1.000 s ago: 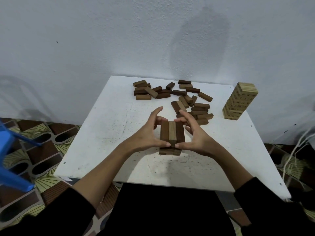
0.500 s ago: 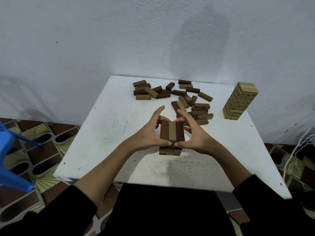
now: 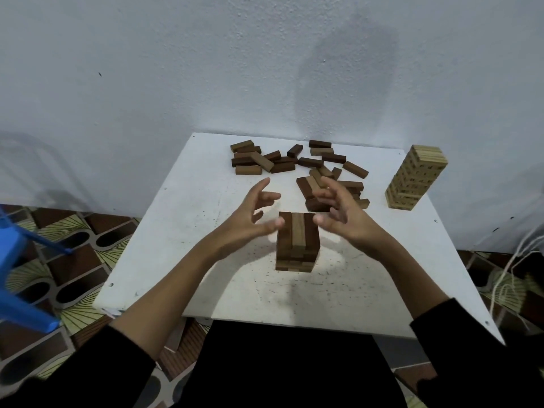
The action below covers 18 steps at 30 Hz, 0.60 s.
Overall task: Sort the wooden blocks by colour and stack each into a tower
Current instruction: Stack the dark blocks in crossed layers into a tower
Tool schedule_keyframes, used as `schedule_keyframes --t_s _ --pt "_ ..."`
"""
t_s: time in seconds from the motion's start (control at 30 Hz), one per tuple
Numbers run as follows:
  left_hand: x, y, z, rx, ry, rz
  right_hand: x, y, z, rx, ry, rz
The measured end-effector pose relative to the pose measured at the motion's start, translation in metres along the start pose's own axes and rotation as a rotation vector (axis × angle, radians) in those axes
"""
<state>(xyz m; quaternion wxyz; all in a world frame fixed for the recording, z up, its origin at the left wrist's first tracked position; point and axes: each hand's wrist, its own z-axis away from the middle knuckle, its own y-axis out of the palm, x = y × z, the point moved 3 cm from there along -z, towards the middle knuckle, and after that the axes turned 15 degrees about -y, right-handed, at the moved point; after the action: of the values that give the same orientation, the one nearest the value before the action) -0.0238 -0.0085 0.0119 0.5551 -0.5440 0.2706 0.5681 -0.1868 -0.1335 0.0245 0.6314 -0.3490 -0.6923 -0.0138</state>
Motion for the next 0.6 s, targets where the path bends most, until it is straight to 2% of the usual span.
schedule_keyframes --t_s 0.1,0.23,0.4,0.53,0.6 --pt "0.003 -0.022 -0.007 -0.157 -0.041 0.024 -0.004 -0.016 -0.015 -0.132 0.066 0.131" --pt "0.022 -0.041 -0.037 -0.335 -0.092 -0.07 -0.022 -0.019 -0.046 -0.107 0.157 0.428" --pt "0.048 -0.057 -0.085 -0.376 -0.099 -0.342 -0.05 -0.016 -0.086 -0.007 0.173 0.646" --pt "0.05 -0.066 -0.118 -0.417 -0.115 -0.457 -0.062 -0.017 -0.105 0.084 0.215 0.718" --pt "0.05 -0.068 -0.135 -0.4 -0.061 -0.551 -0.066 -0.015 -0.111 0.153 0.217 0.744"
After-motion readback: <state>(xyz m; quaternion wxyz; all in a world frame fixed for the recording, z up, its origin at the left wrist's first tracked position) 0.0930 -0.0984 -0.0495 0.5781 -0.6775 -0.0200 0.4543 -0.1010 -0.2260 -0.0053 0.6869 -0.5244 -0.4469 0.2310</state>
